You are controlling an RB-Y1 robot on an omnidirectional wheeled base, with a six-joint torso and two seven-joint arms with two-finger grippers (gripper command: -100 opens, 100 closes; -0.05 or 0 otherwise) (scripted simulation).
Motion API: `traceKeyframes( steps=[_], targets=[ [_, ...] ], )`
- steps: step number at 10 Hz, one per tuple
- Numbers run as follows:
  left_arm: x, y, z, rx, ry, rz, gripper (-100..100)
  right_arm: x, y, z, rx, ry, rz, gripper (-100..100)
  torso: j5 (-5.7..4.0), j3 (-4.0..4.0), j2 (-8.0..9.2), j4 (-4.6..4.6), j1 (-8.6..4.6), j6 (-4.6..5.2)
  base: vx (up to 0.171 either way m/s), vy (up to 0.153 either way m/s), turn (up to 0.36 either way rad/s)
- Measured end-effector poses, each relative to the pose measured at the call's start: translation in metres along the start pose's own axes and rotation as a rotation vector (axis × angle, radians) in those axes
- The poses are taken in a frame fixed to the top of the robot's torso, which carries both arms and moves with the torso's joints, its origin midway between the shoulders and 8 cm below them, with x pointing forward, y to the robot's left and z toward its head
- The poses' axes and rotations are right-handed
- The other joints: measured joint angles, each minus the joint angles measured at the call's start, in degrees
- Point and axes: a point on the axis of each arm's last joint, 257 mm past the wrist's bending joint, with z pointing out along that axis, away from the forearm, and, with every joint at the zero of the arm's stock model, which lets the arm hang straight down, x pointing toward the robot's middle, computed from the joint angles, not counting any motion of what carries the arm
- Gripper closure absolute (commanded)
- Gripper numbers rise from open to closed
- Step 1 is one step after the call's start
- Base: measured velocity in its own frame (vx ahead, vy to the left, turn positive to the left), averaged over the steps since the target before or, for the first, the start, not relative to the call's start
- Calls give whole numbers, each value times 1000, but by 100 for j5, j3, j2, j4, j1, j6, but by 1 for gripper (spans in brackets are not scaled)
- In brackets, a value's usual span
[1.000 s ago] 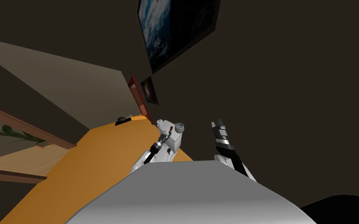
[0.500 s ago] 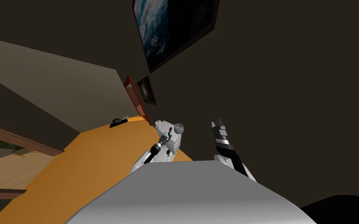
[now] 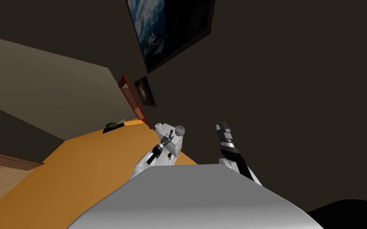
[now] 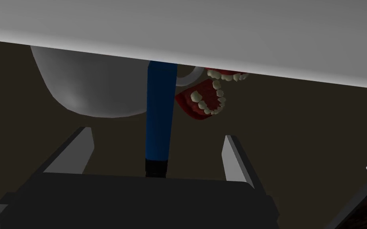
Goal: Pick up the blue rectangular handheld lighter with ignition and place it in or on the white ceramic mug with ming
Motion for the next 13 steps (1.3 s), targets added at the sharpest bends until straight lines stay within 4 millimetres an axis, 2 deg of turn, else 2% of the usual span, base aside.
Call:
traceKeyframes(
  steps=[1,2,6,7,8,13],
  targets=[
    [0,8,2,-13,-1,-2,-100,0,0,0,0,0,0,0,0,-1,-2,-1,0,1,-16,-23,-22],
    [0,9,2,-14,-2,-2,100,0,0,0,0,0,0,0,2,-4,-8,-2,11,-3,0,0,0],
    [0,9,2,-12,-2,1,100,0,0,0,0,0,0,0,9,-10,-16,-6,24,-4,0,0,0],
    [0,9,2,-12,-2,1,0,0,0,0,0,0,0,0,10,-11,-17,-6,25,-4,0,0,0],
    [0,9,2,-12,-2,1,100,0,0,0,0,0,0,0,10,-11,-17,-6,25,-4,23,30,110],
    [5,-27,-4,30,3,-3,100,0,0,0,0,0,0,0,11,-17,-27,-9,42,-6,36,46,101]
  ],
)
